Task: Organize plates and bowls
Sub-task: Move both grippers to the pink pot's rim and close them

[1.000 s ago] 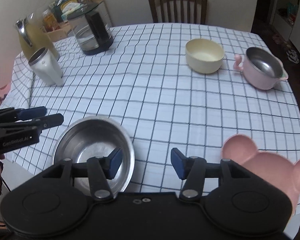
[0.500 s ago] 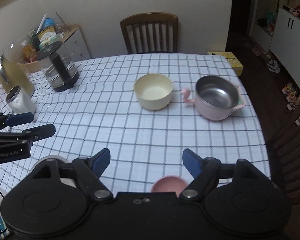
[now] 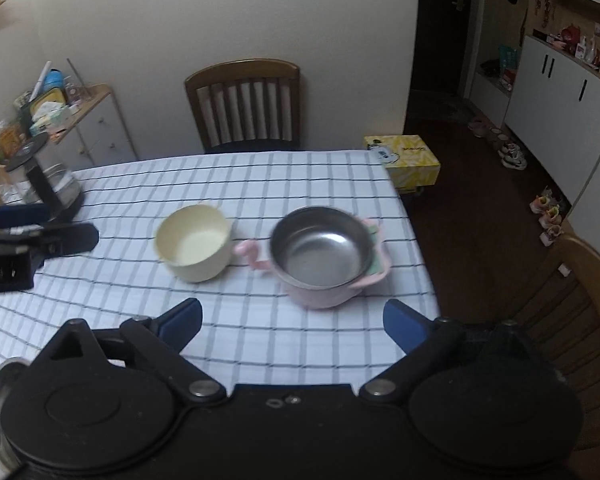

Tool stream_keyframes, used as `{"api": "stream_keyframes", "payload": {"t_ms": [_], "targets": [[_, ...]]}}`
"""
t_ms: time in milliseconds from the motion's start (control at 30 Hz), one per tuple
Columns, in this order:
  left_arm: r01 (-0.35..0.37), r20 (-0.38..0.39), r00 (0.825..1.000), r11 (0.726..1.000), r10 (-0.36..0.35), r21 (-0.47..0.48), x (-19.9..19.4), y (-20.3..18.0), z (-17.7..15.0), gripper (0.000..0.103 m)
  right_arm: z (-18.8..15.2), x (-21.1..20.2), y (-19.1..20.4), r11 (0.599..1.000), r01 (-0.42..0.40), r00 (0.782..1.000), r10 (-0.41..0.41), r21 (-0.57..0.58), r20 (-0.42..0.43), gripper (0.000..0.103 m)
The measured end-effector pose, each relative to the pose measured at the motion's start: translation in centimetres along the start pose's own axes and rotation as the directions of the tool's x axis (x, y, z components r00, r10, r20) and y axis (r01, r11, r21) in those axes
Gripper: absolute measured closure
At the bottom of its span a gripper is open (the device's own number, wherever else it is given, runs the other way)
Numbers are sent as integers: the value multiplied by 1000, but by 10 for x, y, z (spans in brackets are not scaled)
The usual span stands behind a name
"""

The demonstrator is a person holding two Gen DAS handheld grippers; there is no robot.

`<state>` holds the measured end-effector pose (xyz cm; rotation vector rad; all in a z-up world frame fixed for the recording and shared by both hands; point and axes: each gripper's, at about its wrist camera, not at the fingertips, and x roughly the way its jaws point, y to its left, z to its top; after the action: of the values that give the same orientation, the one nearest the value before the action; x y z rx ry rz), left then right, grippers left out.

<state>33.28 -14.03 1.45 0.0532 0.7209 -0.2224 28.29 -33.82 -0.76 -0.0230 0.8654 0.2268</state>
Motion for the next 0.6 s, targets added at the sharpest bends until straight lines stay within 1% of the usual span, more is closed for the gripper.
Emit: {"api": "stream_keyframes", "payload": {"t_ms": [167, 233, 400, 500, 600], "targets": [[2, -31, 1000, 999, 0, 54, 43, -26, 23, 24, 10, 20, -29, 1000, 18, 1000, -18, 9, -7, 5], [-21, -39, 999, 997, 25, 79, 62, -35, 28, 23, 13, 28, -38, 999, 26, 1000, -26, 17, -9, 5], [-26, -113, 993, 995, 37, 94, 108, -47, 35, 23, 19, 54, -58, 998, 41, 999, -40, 37, -32, 5], [-21, -172, 984, 996, 37, 91, 136, -49, 39, 24, 21, 71, -69, 997, 52, 997, -49, 52, -54, 5], [-23, -215, 976, 995, 43, 93, 161, -51, 40, 23, 20, 88, -76, 996, 62, 995, -57, 57, -80, 5]]}}
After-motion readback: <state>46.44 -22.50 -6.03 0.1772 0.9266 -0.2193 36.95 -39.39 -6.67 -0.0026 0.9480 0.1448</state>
